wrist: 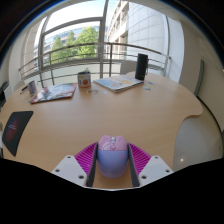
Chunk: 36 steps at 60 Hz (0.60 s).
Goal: Arrange mouse
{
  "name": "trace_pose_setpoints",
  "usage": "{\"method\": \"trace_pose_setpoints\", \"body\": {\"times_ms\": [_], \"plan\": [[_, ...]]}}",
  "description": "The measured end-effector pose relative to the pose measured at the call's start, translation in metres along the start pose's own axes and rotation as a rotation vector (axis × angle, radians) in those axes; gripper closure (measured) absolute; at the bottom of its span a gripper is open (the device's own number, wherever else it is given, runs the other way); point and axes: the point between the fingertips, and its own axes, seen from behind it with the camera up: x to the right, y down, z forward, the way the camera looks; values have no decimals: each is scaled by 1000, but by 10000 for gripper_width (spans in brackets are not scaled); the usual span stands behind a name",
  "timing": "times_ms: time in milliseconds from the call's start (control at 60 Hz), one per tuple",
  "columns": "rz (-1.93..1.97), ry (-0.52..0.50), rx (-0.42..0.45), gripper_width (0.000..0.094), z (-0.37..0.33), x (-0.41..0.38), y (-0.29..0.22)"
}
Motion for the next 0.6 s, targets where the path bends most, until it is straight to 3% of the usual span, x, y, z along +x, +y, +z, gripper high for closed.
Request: {"method": "trace_pose_setpoints", "body": {"times_ms": [200,350,500,600], "plan": [[-17,59,5,507,-14,5,-19],[63,90,191,507,-80,-22,-128],[104,9,378,508,-156,-139,-229],[92,-104,387,509,-156,-254,-238]]}}
